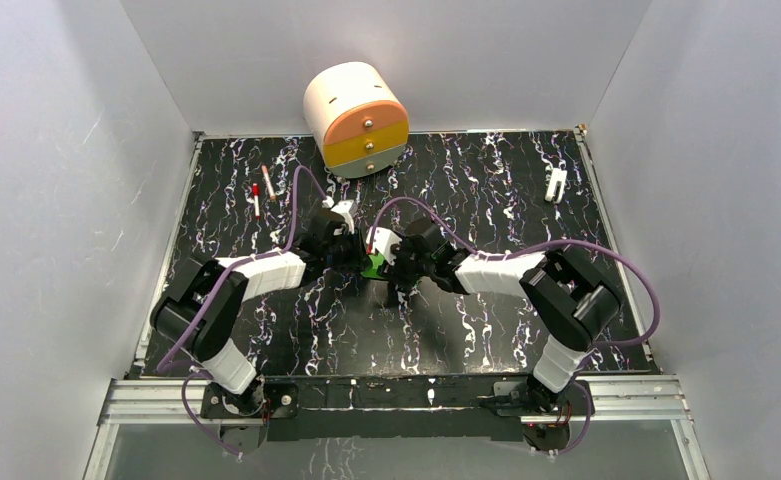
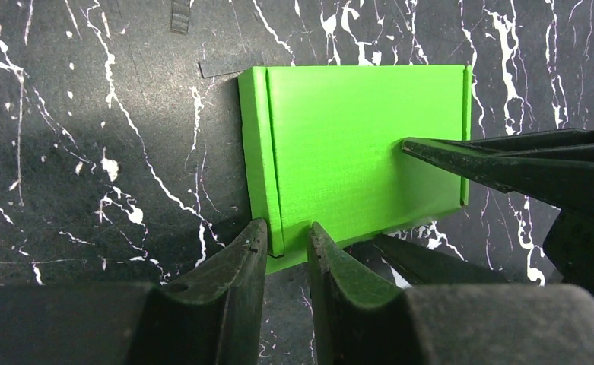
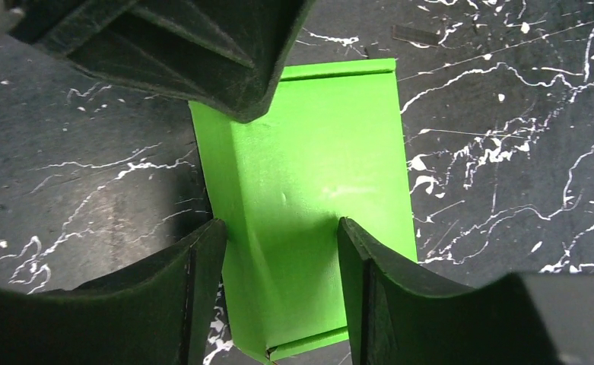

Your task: Fold the paper box

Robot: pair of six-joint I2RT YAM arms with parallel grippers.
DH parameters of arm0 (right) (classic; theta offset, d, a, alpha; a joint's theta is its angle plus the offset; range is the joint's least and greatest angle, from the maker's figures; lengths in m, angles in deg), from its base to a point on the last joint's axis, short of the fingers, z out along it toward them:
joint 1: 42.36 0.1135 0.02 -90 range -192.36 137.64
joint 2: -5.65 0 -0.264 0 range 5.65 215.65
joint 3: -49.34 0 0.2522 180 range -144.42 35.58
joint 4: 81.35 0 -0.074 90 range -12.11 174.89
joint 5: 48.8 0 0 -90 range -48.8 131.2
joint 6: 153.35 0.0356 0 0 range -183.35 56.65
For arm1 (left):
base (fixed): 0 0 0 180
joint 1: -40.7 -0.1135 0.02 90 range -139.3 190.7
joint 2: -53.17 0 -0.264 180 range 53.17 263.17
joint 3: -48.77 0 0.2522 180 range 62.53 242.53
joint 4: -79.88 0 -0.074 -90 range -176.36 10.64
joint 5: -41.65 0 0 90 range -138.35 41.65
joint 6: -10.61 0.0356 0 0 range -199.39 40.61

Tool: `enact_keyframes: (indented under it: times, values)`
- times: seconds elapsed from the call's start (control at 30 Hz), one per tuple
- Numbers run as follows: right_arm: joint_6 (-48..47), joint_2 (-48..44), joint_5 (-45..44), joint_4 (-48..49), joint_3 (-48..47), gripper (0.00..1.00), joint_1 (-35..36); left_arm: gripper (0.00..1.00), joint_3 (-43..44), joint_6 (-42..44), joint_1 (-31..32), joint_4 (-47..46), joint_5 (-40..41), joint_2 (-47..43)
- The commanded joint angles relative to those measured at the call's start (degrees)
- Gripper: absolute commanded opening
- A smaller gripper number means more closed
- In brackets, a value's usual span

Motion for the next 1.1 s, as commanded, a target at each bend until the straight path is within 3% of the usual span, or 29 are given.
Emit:
enact_keyframes:
  times: [0.0, 0.4, 0.63, 0.87, 1.07]
  values:
    - [-1.45, 2.14, -4.54, 4.99, 1.71, 0.6, -0.03, 0.23, -1.49, 1.6, -0.23, 6.69, -1.16, 2.76]
    - [-5.69, 4.05, -10.91, 6.71, 4.1, 0.29, 2.13, 0.23, -1.06, 1.25, -0.89, 6.19, -4.41, 3.32]
    - [-6.87, 4.65, -13.8, 7.05, 4.04, 0.2, 4.12, 0.23, -1.14, 1.05, -1.38, 6.14, -5.06, 2.72]
    - [-0.34, -1.48, -7.64, 1.05, 1.48, 0.29, 4.34, 0.29, -1.67, 0.4, -1.51, 6.84, -3.74, -0.93]
    - [4.4, -7.94, -7.83, -3.04, 0.53, 0.53, 4.35, 0.42, -1.69, -1.07, -1.64, 7.97, -0.35, -6.63]
